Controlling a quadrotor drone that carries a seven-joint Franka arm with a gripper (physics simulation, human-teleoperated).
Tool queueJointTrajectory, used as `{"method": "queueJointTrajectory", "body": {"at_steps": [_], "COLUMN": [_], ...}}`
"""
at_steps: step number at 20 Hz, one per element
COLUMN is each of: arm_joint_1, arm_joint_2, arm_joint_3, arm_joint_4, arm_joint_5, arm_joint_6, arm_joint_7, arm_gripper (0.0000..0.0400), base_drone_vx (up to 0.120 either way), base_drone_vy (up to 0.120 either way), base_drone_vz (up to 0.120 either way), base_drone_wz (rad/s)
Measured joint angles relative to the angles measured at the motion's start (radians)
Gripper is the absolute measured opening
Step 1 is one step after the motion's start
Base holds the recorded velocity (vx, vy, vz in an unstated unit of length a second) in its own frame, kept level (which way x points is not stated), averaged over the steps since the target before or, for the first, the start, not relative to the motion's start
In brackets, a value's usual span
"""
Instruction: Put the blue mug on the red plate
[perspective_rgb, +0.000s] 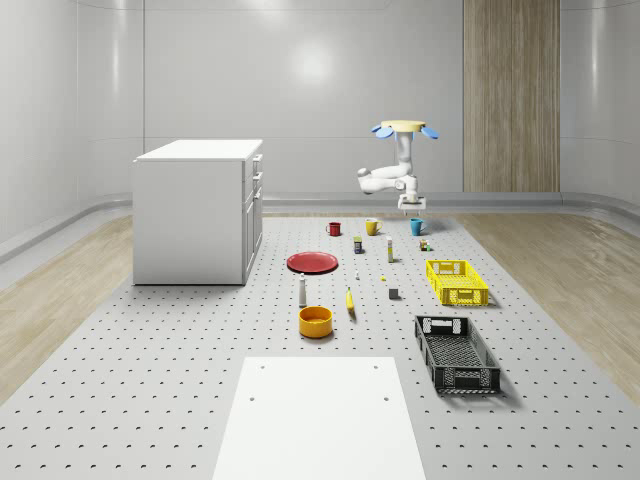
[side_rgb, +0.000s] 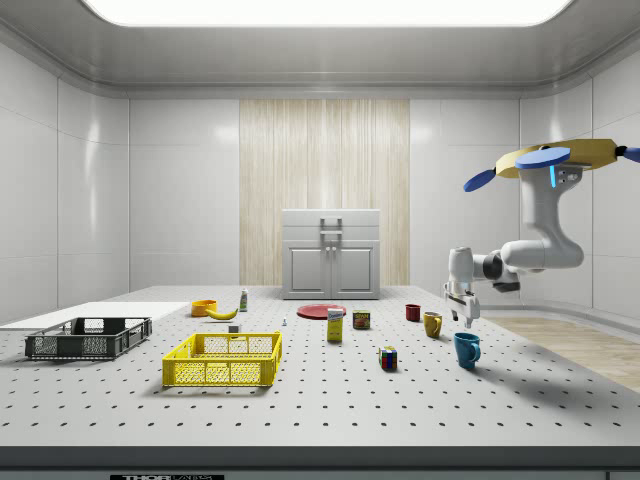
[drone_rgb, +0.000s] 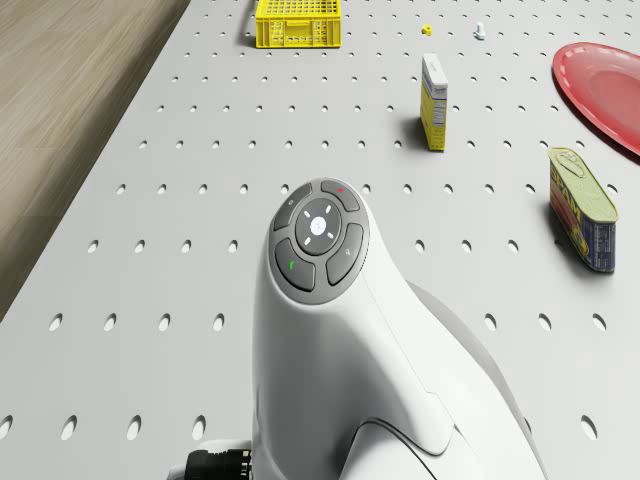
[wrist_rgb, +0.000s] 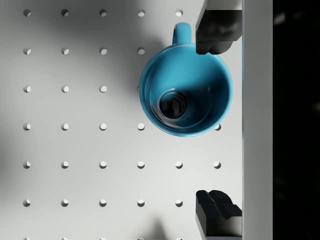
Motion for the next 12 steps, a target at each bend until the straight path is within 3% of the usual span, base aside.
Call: {"method": "queueJointTrajectory", "body": {"at_steps": [12], "arm_joint_1": [0.003], "arm_joint_2": [-0.058], "arm_joint_3": [-0.148], "arm_joint_4": [0.037], "arm_joint_5": [-0.129], "arm_joint_6": [0.107], "arm_joint_7": [-0.021], "arm_gripper": [0.04], "base_drone_vx": [0.0], "base_drone_vy": [0.0], "base_drone_vz": [0.0], "base_drone_wz": [0.0]}}
